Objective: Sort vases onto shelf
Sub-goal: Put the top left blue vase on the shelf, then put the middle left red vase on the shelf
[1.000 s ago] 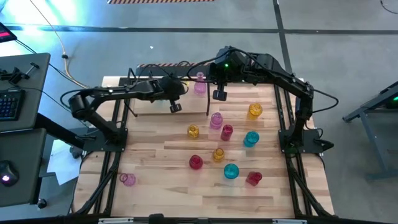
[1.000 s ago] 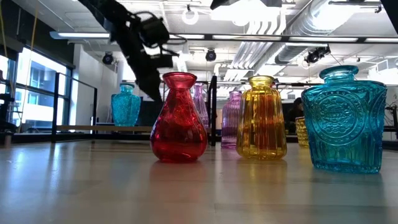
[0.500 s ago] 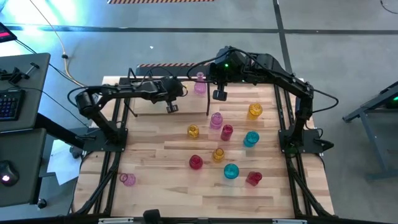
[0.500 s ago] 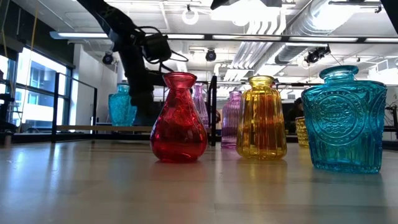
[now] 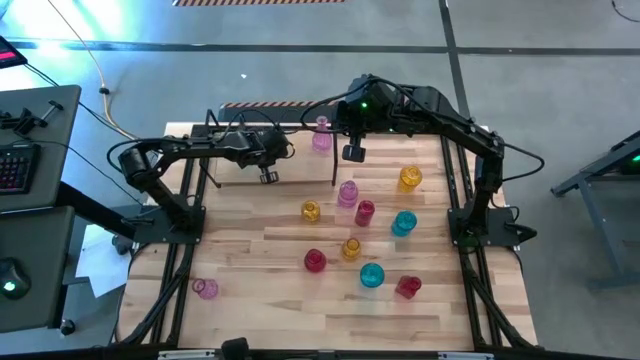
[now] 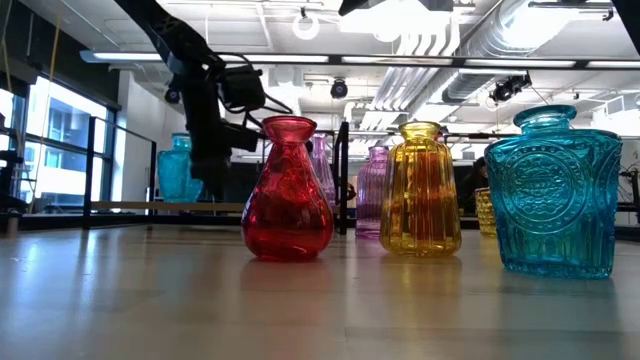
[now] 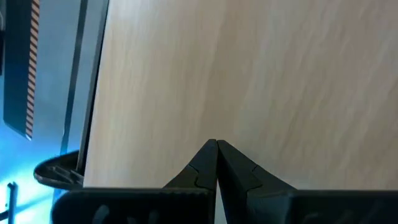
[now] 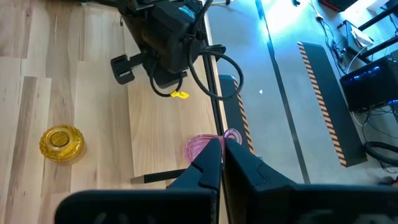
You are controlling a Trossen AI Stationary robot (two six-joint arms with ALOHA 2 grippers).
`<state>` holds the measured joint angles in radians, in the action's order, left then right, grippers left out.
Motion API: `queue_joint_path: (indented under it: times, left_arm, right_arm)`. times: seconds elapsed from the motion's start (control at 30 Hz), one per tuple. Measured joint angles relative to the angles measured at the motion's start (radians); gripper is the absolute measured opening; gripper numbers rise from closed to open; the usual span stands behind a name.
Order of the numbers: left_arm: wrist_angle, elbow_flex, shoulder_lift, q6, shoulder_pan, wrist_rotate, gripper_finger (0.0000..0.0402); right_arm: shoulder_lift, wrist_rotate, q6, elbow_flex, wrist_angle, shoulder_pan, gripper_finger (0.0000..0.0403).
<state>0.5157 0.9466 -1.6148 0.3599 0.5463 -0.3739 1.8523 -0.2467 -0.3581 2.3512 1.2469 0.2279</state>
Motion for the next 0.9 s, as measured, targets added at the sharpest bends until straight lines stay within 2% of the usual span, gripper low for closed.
queue_joint_path:
  times: [0.37,0.67,0.9]
  left_arm:
    - [-0.006,-0.039,0.123,-0.004,0.064,0.008,0.0000]
    - [0.003,-0.039,0.180,-0.008,0.068,0.015,0.0000]
    - [-0.100,-0.039,0.256,-0.023,0.006,0.130,0.0000]
  right_arm:
    - [0.000,0.000,0.002,0.000,-0.001,0.000,0.0000]
    - [0.000,0.000,0.010,0.000,-0.001,0.000,0.0000]
    - [0.000,0.000,0.003,0.000,-0.021,0.000,0.0000]
